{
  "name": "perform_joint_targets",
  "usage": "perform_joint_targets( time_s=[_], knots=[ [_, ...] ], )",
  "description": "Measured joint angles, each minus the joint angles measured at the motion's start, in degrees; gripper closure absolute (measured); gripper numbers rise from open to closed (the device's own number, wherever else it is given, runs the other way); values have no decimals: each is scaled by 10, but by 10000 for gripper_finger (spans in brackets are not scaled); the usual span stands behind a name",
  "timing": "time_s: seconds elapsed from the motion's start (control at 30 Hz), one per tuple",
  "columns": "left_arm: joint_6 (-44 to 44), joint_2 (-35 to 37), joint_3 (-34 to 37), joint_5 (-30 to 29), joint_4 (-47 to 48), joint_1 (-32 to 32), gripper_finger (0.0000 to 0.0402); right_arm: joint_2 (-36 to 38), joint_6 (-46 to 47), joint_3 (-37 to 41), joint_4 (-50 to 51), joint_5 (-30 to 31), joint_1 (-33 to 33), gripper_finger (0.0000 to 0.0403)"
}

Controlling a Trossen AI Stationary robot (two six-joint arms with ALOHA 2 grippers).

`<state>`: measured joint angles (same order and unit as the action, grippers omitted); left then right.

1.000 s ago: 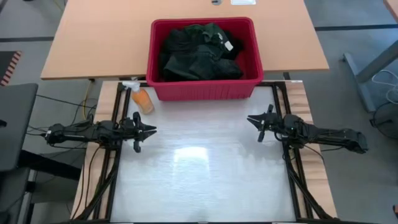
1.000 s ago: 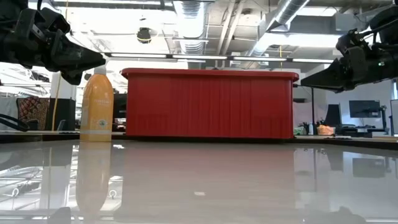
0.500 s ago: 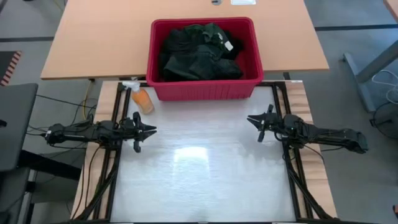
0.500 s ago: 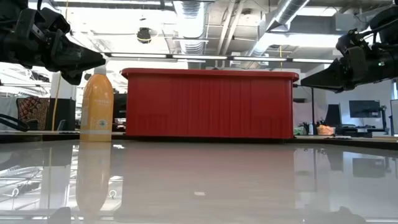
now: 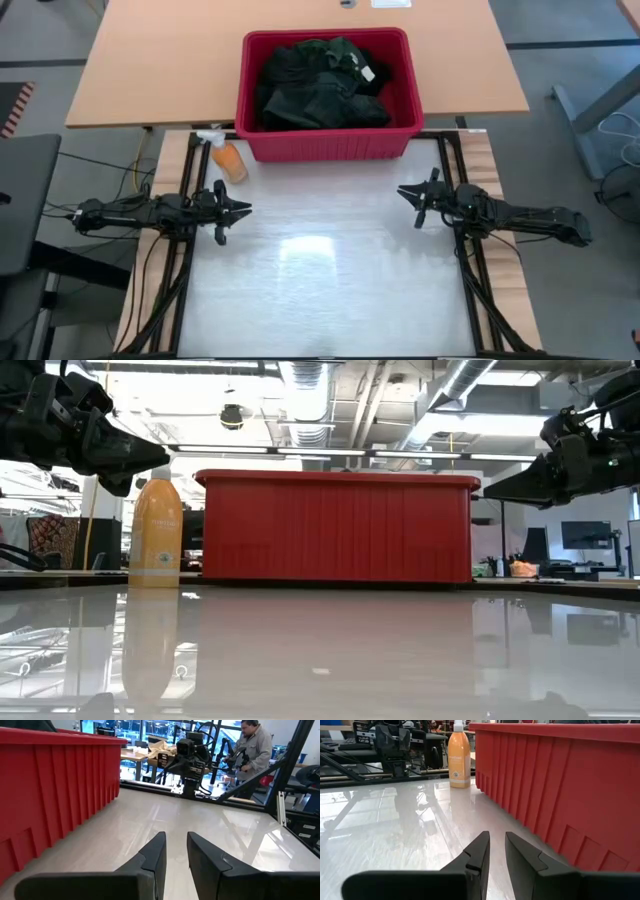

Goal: Fold laundry

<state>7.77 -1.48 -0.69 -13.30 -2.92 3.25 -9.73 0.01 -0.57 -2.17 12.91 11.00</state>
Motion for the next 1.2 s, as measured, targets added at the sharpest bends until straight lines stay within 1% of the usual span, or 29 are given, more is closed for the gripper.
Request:
perform_joint_targets(
  time_s=[0.47, 0.53, 0.63, 0.67, 0.8, 0.87, 0.9, 1.03, 1.13, 1.2],
  knots=[
    [1, 0, 0, 0, 0, 0, 335, 0, 0, 0, 0, 0, 0, 316],
    [22, 0, 0, 0, 0, 0, 335, 0, 0, 0, 0, 0, 0, 316],
    [86, 0, 0, -14, -2, 0, 335, 0, 0, 0, 0, 0, 0, 316],
    [115, 0, 0, -29, -3, 0, 335, 0, 0, 0, 0, 0, 0, 316],
    [265, 0, 0, -87, -8, 0, 335, 0, 0, 0, 0, 0, 0, 316],
    [350, -2, 0, -101, -10, 0, 335, 0, 0, 0, 0, 0, 0, 316],
    [378, -4, 0, -104, -10, 0, 335, 0, 0, 0, 0, 0, 0, 316],
    [425, -26, 0, -105, -10, 1, 335, 0, 0, 0, 0, 0, 0, 316],
    [490, -51, 0, -93, -15, 6, 335, 0, 0, 0, 0, 0, 0, 316],
    [513, -71, 0, -94, -50, 9, 335, 0, 0, 0, 0, 0, 0, 316]
  ],
)
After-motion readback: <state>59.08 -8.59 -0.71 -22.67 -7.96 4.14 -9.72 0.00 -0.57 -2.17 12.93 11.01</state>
